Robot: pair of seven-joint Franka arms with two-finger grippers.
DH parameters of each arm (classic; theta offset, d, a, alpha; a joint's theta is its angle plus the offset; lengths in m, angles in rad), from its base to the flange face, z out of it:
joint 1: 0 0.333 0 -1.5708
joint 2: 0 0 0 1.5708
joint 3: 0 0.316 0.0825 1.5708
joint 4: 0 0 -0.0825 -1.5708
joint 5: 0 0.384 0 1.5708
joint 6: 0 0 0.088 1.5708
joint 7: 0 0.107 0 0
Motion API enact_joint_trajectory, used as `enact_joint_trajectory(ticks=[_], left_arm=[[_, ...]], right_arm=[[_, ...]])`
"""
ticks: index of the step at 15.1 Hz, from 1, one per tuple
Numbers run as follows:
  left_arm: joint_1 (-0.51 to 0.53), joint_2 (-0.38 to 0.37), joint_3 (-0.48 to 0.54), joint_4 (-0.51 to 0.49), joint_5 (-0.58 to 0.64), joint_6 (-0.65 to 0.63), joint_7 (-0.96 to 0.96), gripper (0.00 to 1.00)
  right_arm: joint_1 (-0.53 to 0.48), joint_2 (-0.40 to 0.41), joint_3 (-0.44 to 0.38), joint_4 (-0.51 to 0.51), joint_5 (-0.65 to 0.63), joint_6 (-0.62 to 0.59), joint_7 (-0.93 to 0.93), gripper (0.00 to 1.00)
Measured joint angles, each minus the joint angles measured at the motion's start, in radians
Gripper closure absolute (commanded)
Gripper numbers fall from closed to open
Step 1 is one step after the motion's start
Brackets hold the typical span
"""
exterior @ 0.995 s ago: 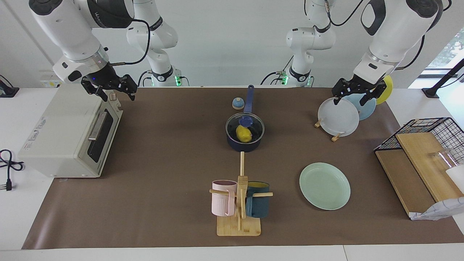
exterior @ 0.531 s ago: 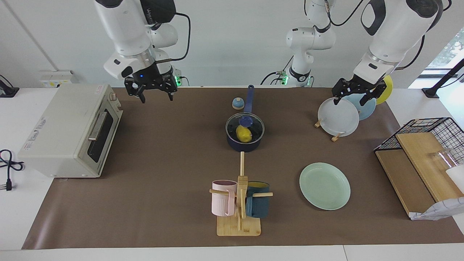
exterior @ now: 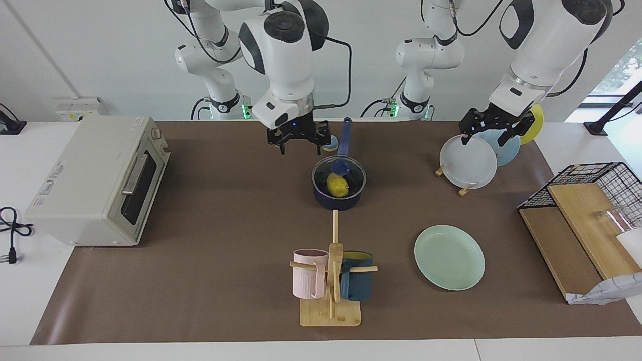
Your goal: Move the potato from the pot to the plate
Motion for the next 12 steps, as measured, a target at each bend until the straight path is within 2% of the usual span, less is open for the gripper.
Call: enact_joint_trajectory(ticks=[3, 6, 12], left_arm=[[0.000, 0.000, 0.000, 0.000, 0.000, 0.000, 0.000, 0.00], [0.000, 0.000, 0.000, 0.000, 0.000, 0.000, 0.000, 0.00], [0.000, 0.000, 0.000, 0.000, 0.000, 0.000, 0.000, 0.00]], right_arm=[[0.060, 0.051, -0.001, 0.030, -0.016, 0.059, 0.062, 0.00], [0.138, 0.100, 0.000, 0.027, -0.096, 0.084, 0.121, 0.00], [0.178, 0.140, -0.001, -0.054, -0.115, 0.200, 0.152, 0.00]])
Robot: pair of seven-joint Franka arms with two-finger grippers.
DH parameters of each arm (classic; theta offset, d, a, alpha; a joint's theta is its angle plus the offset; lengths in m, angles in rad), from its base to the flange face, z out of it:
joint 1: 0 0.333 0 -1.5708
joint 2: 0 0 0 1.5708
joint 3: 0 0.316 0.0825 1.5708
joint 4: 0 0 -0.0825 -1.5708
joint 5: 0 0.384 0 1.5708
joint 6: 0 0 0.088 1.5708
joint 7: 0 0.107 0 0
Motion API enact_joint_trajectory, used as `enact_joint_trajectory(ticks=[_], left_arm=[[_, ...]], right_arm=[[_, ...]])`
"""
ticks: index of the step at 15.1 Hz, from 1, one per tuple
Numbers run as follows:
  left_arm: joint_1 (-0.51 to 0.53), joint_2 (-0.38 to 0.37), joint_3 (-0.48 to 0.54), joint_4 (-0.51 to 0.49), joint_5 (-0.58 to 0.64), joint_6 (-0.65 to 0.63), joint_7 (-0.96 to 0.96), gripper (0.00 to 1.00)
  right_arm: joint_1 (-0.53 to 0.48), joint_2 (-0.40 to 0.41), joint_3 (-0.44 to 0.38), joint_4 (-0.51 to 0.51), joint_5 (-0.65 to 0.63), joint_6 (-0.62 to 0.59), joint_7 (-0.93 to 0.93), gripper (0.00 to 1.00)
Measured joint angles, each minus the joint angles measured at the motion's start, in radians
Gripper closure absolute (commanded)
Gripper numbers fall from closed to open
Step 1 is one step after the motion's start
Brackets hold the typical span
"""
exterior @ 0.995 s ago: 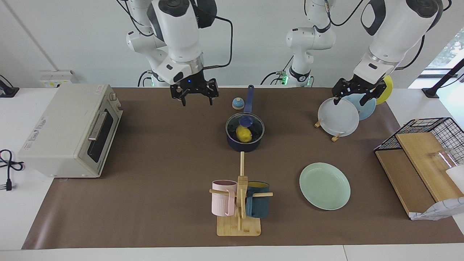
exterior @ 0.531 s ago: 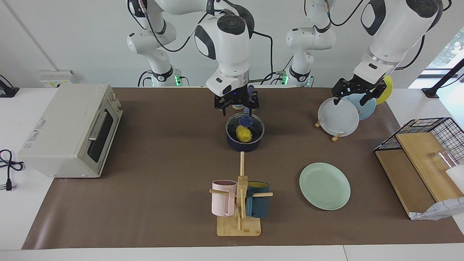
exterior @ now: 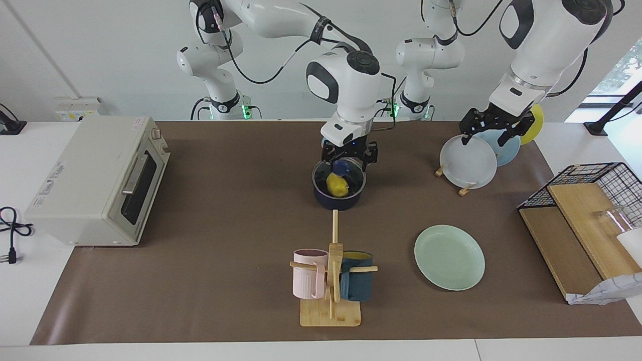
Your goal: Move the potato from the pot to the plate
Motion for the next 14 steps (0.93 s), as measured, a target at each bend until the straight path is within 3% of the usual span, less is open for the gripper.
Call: enact_joint_trajectory(ticks=[8, 14], left_arm=[[0.000, 0.000, 0.000, 0.000, 0.000, 0.000, 0.000, 0.00], [0.000, 0.000, 0.001, 0.000, 0.000, 0.000, 0.000, 0.00]], right_arm=[[0.020, -0.027, 0.000, -0.122, -0.007, 0.060, -0.003, 0.02], [0.021, -0.042, 0.000, -0.155, -0.007, 0.062, -0.006, 0.03]])
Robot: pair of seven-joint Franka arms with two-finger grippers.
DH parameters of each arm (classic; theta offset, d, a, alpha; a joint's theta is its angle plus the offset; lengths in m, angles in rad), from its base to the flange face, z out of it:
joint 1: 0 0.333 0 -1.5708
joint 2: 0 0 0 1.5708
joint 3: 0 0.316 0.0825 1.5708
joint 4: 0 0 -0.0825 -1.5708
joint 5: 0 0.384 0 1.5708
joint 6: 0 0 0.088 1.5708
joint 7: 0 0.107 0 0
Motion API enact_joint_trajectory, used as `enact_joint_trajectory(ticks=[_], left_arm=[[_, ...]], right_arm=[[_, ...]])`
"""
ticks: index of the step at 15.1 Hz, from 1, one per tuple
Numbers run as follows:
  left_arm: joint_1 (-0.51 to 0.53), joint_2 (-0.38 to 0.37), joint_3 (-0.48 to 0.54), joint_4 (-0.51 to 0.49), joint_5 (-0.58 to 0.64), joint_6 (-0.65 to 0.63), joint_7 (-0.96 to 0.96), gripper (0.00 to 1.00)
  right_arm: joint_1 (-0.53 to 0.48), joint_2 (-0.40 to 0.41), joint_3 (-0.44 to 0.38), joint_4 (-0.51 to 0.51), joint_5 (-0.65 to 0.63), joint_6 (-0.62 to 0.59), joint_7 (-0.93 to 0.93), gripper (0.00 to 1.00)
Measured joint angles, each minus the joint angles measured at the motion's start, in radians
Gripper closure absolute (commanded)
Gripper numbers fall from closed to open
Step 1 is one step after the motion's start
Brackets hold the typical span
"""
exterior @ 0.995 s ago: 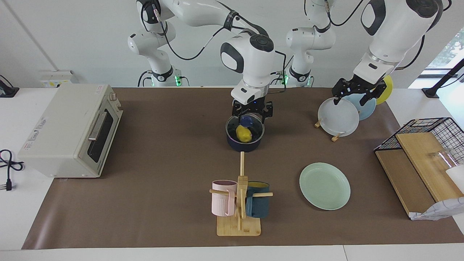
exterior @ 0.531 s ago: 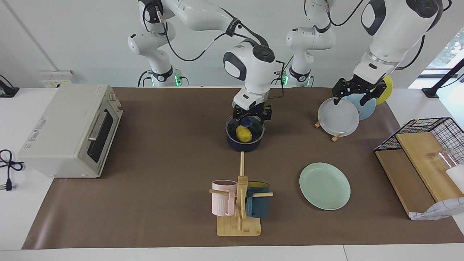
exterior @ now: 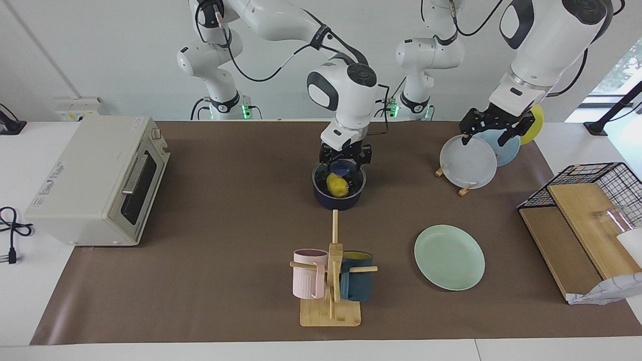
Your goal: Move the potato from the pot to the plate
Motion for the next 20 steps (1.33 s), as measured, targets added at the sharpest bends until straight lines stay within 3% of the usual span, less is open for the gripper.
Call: enact_joint_trajectory(ticks=[3, 11, 20], left_arm=[[0.000, 0.000, 0.000, 0.000, 0.000, 0.000, 0.000, 0.00], [0.000, 0.000, 0.000, 0.000, 0.000, 0.000, 0.000, 0.00], [0.000, 0.000, 0.000, 0.000, 0.000, 0.000, 0.000, 0.00]], right_arm=[[0.000, -0.001, 0.000, -0.004, 0.000, 0.000, -0.006, 0.04], [0.000, -0.009, -0.001, -0.020, 0.000, 0.000, -0.014, 0.29], [-0.006, -0.015, -0.006, -0.017, 0.000, 0.000, -0.046, 0.32]])
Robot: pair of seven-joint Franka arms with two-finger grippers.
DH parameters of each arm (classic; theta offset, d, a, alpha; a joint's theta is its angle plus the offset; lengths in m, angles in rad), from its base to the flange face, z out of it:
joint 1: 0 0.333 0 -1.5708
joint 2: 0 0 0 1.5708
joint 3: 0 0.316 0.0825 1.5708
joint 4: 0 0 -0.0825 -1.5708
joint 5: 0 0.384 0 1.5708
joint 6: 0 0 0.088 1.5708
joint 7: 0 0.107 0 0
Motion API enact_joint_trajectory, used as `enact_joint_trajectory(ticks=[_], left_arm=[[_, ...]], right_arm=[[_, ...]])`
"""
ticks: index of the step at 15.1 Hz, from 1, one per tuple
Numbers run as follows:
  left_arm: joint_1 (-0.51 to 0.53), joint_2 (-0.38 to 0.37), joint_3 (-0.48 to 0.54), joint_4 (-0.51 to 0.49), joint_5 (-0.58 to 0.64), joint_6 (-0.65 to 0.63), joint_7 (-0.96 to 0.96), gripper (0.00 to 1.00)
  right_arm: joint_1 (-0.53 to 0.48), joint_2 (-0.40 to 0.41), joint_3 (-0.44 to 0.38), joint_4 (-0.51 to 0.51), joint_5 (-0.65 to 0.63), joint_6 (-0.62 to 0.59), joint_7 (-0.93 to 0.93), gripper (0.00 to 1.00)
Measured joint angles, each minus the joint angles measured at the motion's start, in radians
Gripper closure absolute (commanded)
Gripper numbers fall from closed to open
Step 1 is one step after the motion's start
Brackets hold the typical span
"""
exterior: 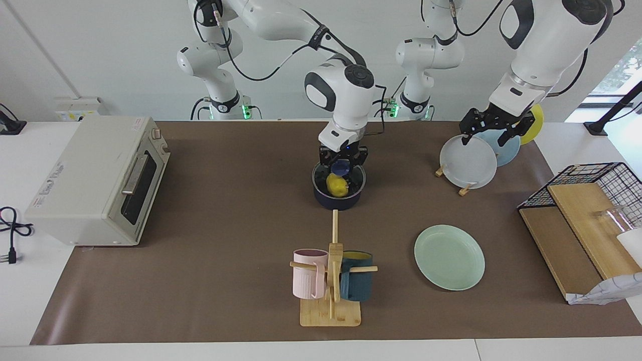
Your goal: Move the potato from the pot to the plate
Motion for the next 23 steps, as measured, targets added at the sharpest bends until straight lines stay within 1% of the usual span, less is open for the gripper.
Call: enact_joint_trajectory(ticks=[1, 4, 5, 7, 9, 10, 13, 15, 19, 21, 23], left_arm=[[0.000, 0.000, 0.000, 0.000, 0.000, 0.000, 0.000, 0.00], [0.000, 0.000, 0.000, 0.000, 0.000, 0.000, 0.000, 0.00], [0.000, 0.000, 0.000, 0.000, 0.000, 0.000, 0.000, 0.00], [0.000, 0.000, 0.000, 0.000, 0.000, 0.001, 0.000, 0.00], [-0.001, 0.000, -0.003, 0.000, 0.000, 0.001, 0.000, 0.00], [-0.002, 0.000, -0.005, 0.000, 0.000, 0.004, 0.000, 0.00], [-0.005, 0.000, -0.015, 0.000, 0.000, 0.025, 0.000, 0.00], [-0.031, 0.000, -0.017, -0.002, -0.001, 0.042, -0.034, 0.00], [-0.151, 0.000, -0.023, -0.024, -0.001, 0.096, -0.216, 0.00], [-0.207, 0.000, -0.026, -0.040, -0.002, 0.108, -0.281, 0.00], [-0.250, 0.000, -0.028, -0.068, -0.018, 0.146, -0.334, 0.00]], right_arm=[[-0.003, -0.001, 0.000, 0.003, 0.000, 0.000, -0.008, 0.35], [-0.019, -0.011, 0.000, 0.016, 0.001, -0.005, -0.038, 0.39], [-0.028, -0.016, 0.000, 0.025, 0.001, -0.014, -0.051, 0.44], [-0.047, -0.023, -0.002, 0.033, 0.001, -0.033, -0.079, 0.46], [-0.069, -0.024, -0.005, 0.034, 0.001, -0.037, -0.105, 0.52], [-0.078, -0.024, -0.006, 0.035, 0.000, -0.041, -0.113, 0.57], [-0.091, -0.025, -0.009, 0.044, 0.000, -0.056, -0.180, 0.58], [-0.112, -0.031, -0.015, 0.049, -0.001, -0.074, -0.251, 0.58], [-0.236, -0.058, -0.021, 0.050, -0.001, -0.102, -0.441, 0.58], [-0.294, -0.065, -0.021, 0.050, -0.001, -0.117, -0.529, 0.58], [-0.351, -0.066, -0.022, 0.048, -0.001, -0.120, -0.617, 0.58]])
